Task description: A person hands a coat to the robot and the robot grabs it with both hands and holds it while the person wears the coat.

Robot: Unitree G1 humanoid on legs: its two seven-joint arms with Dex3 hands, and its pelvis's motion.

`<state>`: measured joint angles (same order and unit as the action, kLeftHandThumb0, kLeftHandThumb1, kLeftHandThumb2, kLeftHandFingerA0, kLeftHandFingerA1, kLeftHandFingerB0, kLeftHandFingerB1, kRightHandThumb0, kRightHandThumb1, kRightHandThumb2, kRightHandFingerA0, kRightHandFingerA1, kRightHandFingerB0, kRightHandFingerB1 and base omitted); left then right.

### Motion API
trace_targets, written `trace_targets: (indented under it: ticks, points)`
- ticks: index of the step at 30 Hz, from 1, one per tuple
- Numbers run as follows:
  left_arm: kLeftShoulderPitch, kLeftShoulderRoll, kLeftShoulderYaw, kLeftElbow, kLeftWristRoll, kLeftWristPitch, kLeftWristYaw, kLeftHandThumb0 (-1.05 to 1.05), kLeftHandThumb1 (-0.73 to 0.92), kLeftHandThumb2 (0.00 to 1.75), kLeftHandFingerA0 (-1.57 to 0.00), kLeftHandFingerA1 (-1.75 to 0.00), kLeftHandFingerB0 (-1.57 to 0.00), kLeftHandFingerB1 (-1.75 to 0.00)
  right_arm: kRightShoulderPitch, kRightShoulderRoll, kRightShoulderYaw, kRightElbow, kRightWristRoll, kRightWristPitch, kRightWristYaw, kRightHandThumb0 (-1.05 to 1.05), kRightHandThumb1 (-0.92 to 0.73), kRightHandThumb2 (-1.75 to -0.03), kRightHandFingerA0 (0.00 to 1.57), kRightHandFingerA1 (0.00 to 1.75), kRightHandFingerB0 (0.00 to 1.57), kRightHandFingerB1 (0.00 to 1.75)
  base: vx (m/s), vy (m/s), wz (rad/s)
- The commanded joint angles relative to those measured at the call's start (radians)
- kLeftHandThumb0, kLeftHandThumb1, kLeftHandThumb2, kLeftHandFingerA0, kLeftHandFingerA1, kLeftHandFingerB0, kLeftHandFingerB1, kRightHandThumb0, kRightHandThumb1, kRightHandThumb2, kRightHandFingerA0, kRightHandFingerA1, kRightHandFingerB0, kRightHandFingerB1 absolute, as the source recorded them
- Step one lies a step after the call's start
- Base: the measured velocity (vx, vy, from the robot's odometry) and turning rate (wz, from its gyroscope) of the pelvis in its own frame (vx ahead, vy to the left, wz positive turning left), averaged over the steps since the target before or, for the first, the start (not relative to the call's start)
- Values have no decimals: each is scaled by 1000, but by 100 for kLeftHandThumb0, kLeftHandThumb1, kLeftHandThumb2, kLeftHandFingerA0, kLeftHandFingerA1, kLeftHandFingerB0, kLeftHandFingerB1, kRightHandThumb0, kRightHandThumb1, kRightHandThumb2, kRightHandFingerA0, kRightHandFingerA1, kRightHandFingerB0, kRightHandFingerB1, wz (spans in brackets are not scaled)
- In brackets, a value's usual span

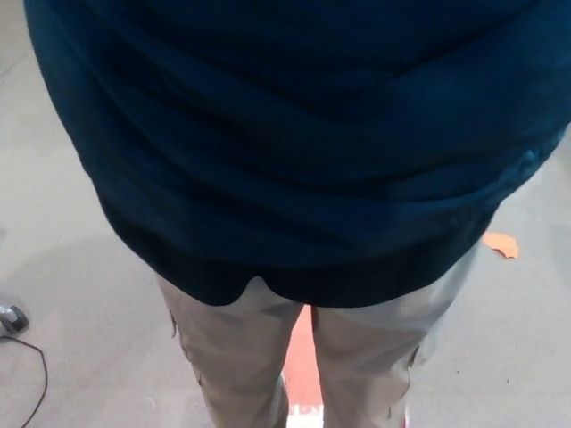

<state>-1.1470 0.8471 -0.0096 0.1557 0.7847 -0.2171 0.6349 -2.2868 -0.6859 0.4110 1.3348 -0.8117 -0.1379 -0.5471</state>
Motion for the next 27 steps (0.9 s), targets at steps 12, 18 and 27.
trace_targets:
  ticks: [12,18,27]
  points:
    - [1104,-358,182,-682,-120,-294,224,-35,54,109,0,-48,0,-46,2034,157,-567,-1816,387,-419,-10,-79,-65,-97,0,11,0,12,0,0,0]
    - [1167,-369,126,-616,27,-265,353,-73,73,113,-2,-33,-6,-37,2189,198,-503,-1873,325,-396,-66,-85,-70,-101,0,7,0,8,0,0,0]
    - [1383,-396,15,-617,-17,-323,288,-80,92,70,0,-15,-6,-23,2421,206,-434,-1946,361,-325,-9,-98,-70,-102,0,9,0,0,0,0,0]
